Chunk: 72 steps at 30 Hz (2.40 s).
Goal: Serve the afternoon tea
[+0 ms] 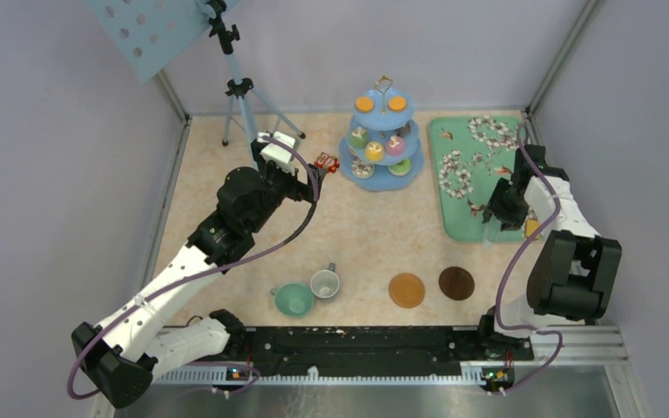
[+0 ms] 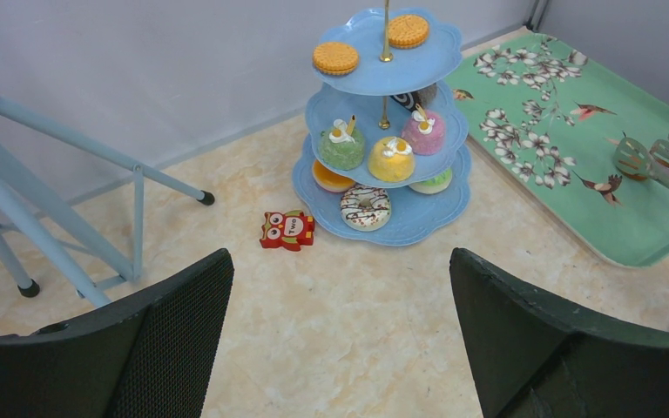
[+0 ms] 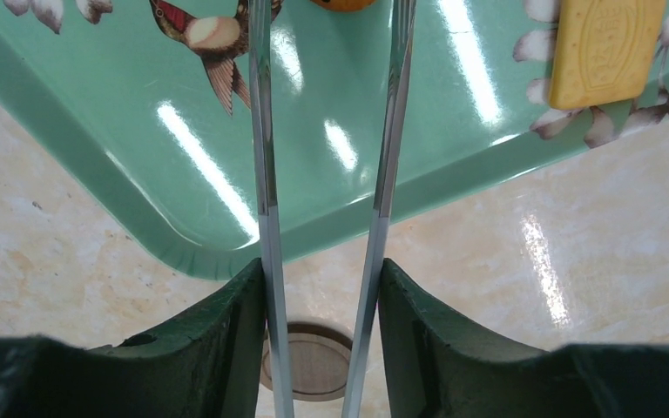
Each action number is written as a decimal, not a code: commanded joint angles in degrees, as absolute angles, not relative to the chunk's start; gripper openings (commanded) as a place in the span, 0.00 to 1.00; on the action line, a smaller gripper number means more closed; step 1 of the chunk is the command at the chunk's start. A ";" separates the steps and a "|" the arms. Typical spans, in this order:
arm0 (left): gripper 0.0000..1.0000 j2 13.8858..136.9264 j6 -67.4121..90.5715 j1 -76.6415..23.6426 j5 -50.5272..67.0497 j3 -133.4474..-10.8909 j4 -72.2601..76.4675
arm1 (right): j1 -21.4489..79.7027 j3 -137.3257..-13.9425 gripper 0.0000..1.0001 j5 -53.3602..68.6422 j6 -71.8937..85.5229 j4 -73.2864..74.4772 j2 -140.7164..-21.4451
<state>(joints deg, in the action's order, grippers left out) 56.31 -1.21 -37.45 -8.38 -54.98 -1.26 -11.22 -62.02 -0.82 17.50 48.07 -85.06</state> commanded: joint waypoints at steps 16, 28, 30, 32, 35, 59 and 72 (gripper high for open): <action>0.99 55.71 -0.52 -37.18 -7.95 -55.20 1.48 | -10.13 -68.82 0.27 -0.42 14.79 50.77 -85.52; 0.99 55.81 -0.39 -37.24 -7.93 -55.11 1.55 | -8.46 -76.51 0.20 4.40 12.30 53.66 -88.22; 0.99 55.89 -0.35 -37.18 -7.68 -55.24 1.50 | -8.16 -76.31 0.22 4.65 11.83 53.26 -87.58; 0.99 55.85 -0.26 -37.19 -7.21 -55.20 1.52 | -7.06 -75.77 0.23 5.83 11.60 51.98 -87.24; 0.99 56.13 -0.24 -37.10 -6.54 -55.29 1.47 | -1.02 -73.36 0.25 4.62 11.71 46.82 -87.88; 0.99 56.14 -0.21 -37.09 -6.33 -54.94 1.67 | 7.82 -52.62 0.40 -10.32 17.47 20.25 -87.27; 0.99 56.34 -0.22 -37.13 -6.15 -54.94 1.73 | 8.98 -49.22 0.68 -13.33 19.51 16.80 -88.82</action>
<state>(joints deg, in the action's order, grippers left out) 56.31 -1.17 -37.28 -6.87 -54.96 -1.23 8.36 -49.95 -11.42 18.31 19.75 -88.90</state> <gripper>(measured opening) 0.987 0.665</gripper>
